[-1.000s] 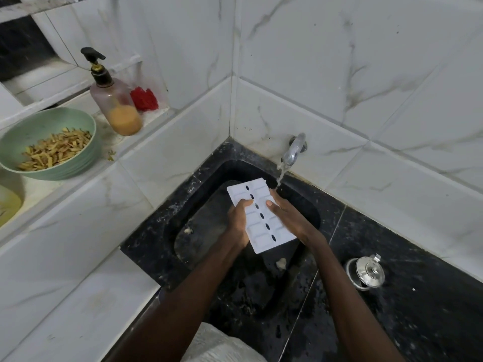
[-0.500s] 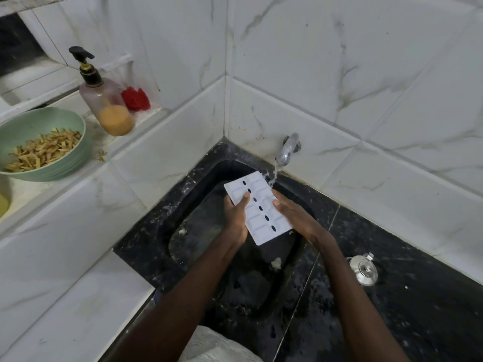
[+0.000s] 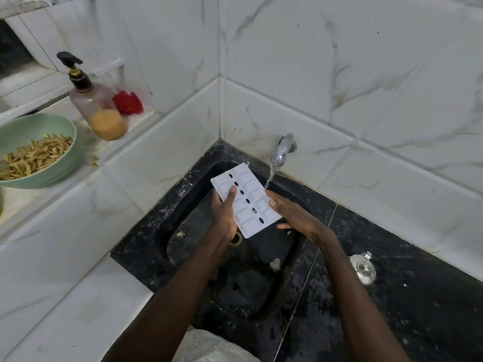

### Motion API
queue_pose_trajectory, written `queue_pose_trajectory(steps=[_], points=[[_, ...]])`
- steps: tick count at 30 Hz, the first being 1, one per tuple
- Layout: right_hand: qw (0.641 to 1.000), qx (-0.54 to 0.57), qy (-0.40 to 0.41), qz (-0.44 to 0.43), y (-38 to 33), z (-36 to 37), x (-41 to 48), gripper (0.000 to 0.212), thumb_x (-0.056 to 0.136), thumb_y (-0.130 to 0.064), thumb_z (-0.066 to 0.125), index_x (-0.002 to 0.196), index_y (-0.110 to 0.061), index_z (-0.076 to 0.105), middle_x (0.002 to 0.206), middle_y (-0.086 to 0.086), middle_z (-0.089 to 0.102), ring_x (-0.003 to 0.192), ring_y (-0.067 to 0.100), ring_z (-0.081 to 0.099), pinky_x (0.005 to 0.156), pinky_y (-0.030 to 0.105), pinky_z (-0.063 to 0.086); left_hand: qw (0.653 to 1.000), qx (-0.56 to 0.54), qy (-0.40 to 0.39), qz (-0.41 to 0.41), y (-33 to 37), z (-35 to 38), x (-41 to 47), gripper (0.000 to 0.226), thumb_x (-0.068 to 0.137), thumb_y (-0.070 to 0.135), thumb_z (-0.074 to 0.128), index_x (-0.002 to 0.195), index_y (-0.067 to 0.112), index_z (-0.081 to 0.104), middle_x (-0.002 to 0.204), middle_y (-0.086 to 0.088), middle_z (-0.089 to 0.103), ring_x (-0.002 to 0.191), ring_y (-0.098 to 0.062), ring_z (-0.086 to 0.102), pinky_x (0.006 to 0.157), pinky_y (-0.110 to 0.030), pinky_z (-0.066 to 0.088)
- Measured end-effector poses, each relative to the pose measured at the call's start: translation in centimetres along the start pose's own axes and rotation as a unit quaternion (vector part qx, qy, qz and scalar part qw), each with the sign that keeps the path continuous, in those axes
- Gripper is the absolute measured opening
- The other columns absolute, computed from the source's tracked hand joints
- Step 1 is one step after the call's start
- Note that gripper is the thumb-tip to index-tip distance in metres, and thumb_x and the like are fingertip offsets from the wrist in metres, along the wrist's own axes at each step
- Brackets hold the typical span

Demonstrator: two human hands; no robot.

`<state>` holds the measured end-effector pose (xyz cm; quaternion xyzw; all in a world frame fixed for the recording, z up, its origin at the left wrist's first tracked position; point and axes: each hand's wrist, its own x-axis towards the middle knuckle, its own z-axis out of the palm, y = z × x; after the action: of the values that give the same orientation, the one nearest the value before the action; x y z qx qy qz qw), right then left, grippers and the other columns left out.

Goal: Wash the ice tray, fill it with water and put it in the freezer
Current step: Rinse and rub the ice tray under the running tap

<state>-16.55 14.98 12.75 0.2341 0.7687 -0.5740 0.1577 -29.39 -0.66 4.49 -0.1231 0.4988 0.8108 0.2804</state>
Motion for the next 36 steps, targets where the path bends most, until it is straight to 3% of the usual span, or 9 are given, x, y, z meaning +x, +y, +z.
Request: queue_pose_trajectory(steps=[2,4,5,7,9,17,23,31,36], points=[[1.000,0.005,0.001,-0.016,-1.0,0.2,-0.2,0.044,0.109,-0.044,0.043,0.152,-0.043,0.034,0.119,-0.034,0.057,0.106,-0.016,0.062,0.084,0.011,0.053,1.000,0.007,-0.024,-0.007,-0.4,0.1,-0.5,0.049,0.098,0.023,0.073,0.142,0.017,0.054,0.130,-0.015,0.072,0.115,-0.039,0.072,0.095,-0.069,0.055],[1.000,-0.004,0.014,-0.027,-2.0,0.6,-0.3,0.035,0.111,-0.032,0.041,0.144,-0.039,0.033,0.110,-0.035,0.048,0.085,-0.030,0.057,0.070,-0.001,0.046,0.999,0.014,-0.030,-0.012,-0.5,0.2,-0.9,0.048,0.098,0.026,0.073,0.141,0.018,0.055,0.129,-0.015,0.072,0.113,-0.038,0.072,0.094,-0.069,0.055],[0.999,-0.009,0.016,-0.032,-2.0,0.8,-0.3,0.037,0.111,-0.033,0.042,0.147,-0.037,0.035,0.112,-0.034,0.049,0.088,-0.028,0.058,0.074,0.001,0.048,1.000,0.013,-0.026,-0.010,-0.3,0.2,-0.8,0.047,0.099,0.025,0.073,0.141,0.017,0.055,0.128,-0.015,0.073,0.112,-0.038,0.073,0.093,-0.068,0.056],[0.999,-0.008,0.019,-0.025,-1.0,0.9,-0.1,0.051,0.108,-0.045,0.045,0.157,-0.036,0.033,0.122,-0.028,0.055,0.111,-0.009,0.062,0.097,0.024,0.054,1.000,0.004,-0.005,0.002,0.4,-0.3,-0.3,0.048,0.099,0.024,0.071,0.143,0.016,0.054,0.128,-0.014,0.073,0.111,-0.037,0.073,0.092,-0.066,0.057],[0.999,-0.017,0.021,-0.020,0.2,0.8,0.0,0.053,0.106,-0.053,0.044,0.157,-0.040,0.036,0.133,-0.019,0.058,0.122,0.008,0.060,0.105,0.041,0.053,1.000,-0.005,0.021,0.010,1.1,-0.8,0.3,0.051,0.100,0.023,0.071,0.146,0.017,0.051,0.129,-0.013,0.072,0.111,-0.034,0.074,0.092,-0.064,0.058],[0.997,-0.011,0.072,-0.023,2.0,1.5,0.8,0.043,0.096,-0.066,0.055,0.135,-0.071,0.038,0.144,-0.010,0.054,0.124,0.011,0.059,0.094,0.034,0.056,0.999,-0.028,0.025,-0.011,-0.1,0.5,-0.4,0.055,0.100,0.019,0.071,0.149,0.017,0.047,0.133,-0.012,0.071,0.114,-0.033,0.073,0.094,-0.065,0.057],[0.993,0.025,0.104,-0.044,3.2,2.1,0.3,0.060,0.102,-0.049,0.057,0.157,-0.047,0.032,0.144,-0.008,0.056,0.113,0.007,0.069,0.095,0.031,0.057,0.994,-0.040,0.099,-0.006,0.8,0.0,0.8,0.046,0.103,0.016,0.066,0.144,0.007,0.047,0.134,-0.015,0.069,0.118,-0.035,0.070,0.097,-0.060,0.057],[0.988,-0.045,0.118,-0.091,3.3,3.2,0.8,0.059,0.101,-0.047,0.060,0.156,-0.040,0.040,0.152,-0.013,0.046,0.120,0.009,0.063,0.107,0.044,0.052,0.984,-0.078,0.159,-0.012,1.1,-0.2,1.8,0.024,0.106,0.012,0.059,0.123,0.017,0.042,0.136,-0.018,0.063,0.116,-0.031,0.069,0.100,-0.056,0.057],[0.972,-0.093,0.183,-0.116,2.7,3.6,1.1,0.064,0.102,-0.034,0.064,0.159,-0.021,0.038,0.160,0.002,0.036,0.110,-0.020,0.055,0.095,0.004,0.043,0.986,-0.086,0.143,-0.021,1.2,0.6,1.1,0.034,0.107,0.013,0.058,0.134,0.015,0.038,0.140,-0.018,0.060,0.123,-0.034,0.066,0.103,-0.060,0.054]])
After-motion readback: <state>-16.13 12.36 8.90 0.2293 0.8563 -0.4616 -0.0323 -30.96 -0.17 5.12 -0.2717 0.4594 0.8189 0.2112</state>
